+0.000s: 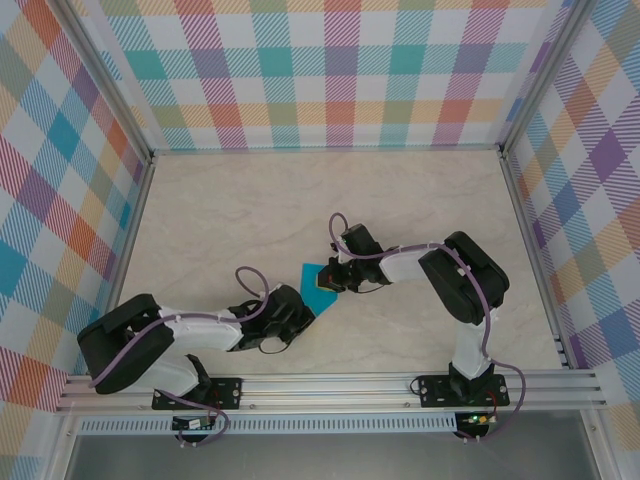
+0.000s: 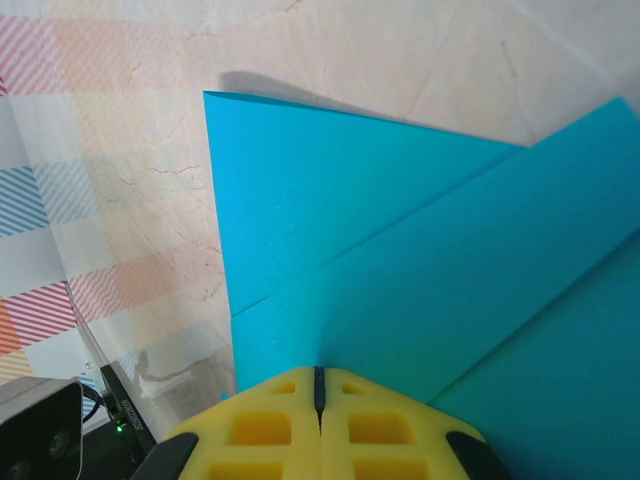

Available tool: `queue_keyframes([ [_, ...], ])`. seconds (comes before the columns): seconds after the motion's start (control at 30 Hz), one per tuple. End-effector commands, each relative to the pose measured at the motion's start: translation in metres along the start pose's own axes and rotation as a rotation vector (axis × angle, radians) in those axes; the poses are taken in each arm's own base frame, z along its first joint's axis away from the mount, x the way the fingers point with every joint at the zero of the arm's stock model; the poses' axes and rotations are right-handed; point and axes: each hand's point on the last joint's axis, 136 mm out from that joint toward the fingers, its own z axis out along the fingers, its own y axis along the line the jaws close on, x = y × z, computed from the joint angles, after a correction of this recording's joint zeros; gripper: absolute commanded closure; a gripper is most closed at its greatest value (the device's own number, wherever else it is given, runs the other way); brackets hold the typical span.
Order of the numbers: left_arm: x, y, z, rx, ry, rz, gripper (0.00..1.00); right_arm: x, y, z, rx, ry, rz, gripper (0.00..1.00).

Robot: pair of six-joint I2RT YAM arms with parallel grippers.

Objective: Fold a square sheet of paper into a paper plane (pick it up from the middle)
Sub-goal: Fourth fold the wing at the center of the table.

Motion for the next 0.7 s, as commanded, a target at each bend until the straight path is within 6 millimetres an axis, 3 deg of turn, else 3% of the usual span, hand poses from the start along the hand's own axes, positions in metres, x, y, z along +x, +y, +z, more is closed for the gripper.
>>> queue_keyframes([
  [0.0,0.013,0.087,-0.013,-0.264,0.030,-0.021,0.98,0.019,-0.062,0.010,0.192,0.030,0.093,0.95],
  [0.1,0.009,0.097,-0.025,-0.270,0.006,-0.030,0.98,0.019,-0.062,0.009,0.193,0.029,0.091,0.95],
  [0.17,0.005,0.093,-0.033,-0.240,-0.011,-0.026,0.97,0.020,-0.063,0.009,0.195,0.031,0.091,0.95],
  [0.43,-0.019,0.028,-0.067,0.066,-0.131,-0.015,0.90,0.020,-0.063,0.009,0.199,0.030,0.092,0.95],
  [0.67,-0.020,-0.019,-0.058,0.141,-0.098,0.052,0.89,0.020,-0.062,0.007,0.200,0.028,0.090,0.95],
])
